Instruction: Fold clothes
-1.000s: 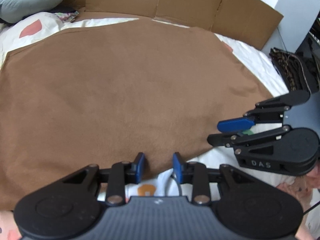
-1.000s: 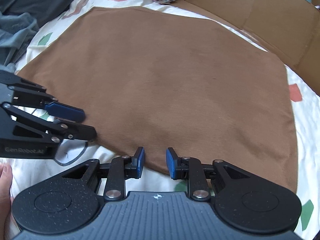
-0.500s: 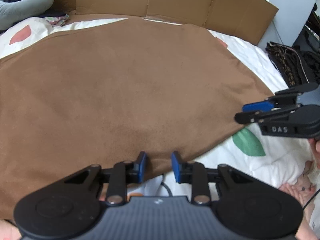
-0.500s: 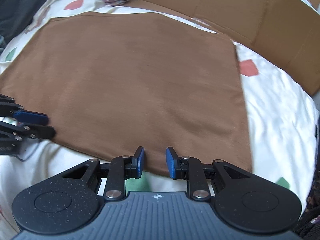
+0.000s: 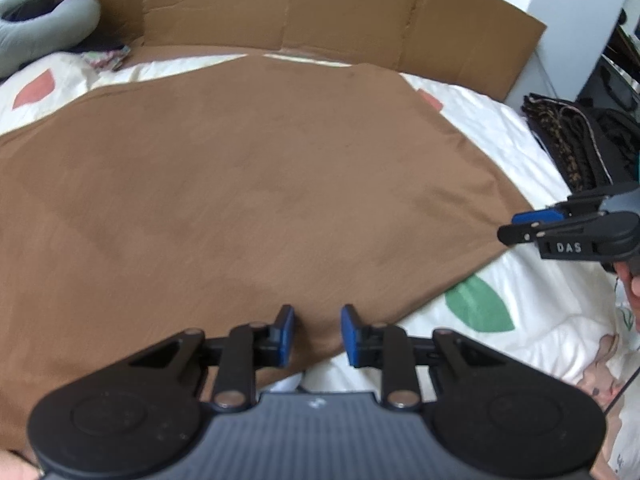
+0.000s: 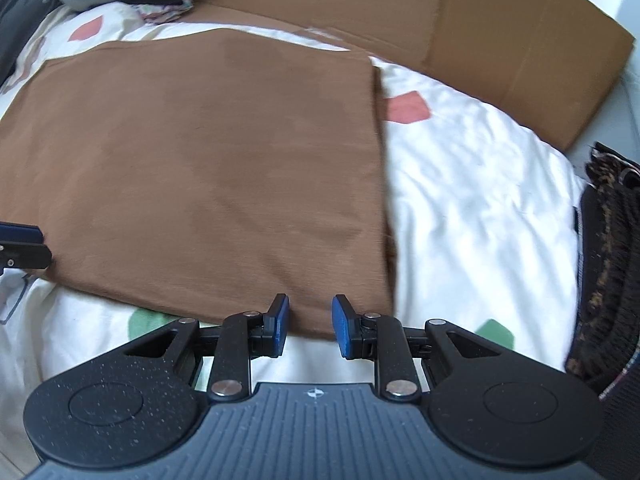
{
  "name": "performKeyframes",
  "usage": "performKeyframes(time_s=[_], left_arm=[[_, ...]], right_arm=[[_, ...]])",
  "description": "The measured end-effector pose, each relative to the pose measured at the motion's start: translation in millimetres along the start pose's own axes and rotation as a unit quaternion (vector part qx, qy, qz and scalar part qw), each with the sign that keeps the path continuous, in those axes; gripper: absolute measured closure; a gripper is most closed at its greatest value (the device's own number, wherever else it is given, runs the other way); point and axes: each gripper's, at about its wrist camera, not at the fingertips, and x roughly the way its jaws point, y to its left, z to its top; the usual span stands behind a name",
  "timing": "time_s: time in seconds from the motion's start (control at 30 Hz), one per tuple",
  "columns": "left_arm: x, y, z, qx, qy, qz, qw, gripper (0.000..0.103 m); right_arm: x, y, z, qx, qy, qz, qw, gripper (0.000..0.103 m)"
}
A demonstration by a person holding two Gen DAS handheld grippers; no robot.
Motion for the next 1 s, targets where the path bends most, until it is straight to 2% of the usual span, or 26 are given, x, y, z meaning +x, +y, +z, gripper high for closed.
performKeyframes(time_s=[0.17, 0.33, 0.5, 0.77, 1.0], left_arm=[[12.5, -6.7, -2.3, 0.021, 0.020, 0.020, 0.9994, 0.077], [11.4, -2.0, -2.0, 0.019, 0.024, 0.017, 0.9994, 0.077], [3.6, 14.7, -3.8, -0.009, 0.024, 0.025, 0.9994, 0.078], [-13.8, 57.9, -15.0, -0.067, 0.023, 0.067, 0.9953, 0.080], [-27.7, 82.5, -23.8, -0.090, 0.013, 0.090, 0.9917, 0.080]], right_arm=[[0.8, -8.7, -4.2, 0.003, 0.004, -0.009, 1.000, 0.074], [9.4, -11.7, -6.7, 0.008, -0.001, -0.007, 1.000, 0.074], [8.6, -15.4, -9.8, 0.018, -0.004, 0.000, 1.000, 0.074], [9.9, -16.2, -11.1, 0.020, -0.004, 0.004, 1.000, 0.074], [10.2, -15.9, -10.5, 0.017, -0.002, 0.002, 1.000, 0.074]])
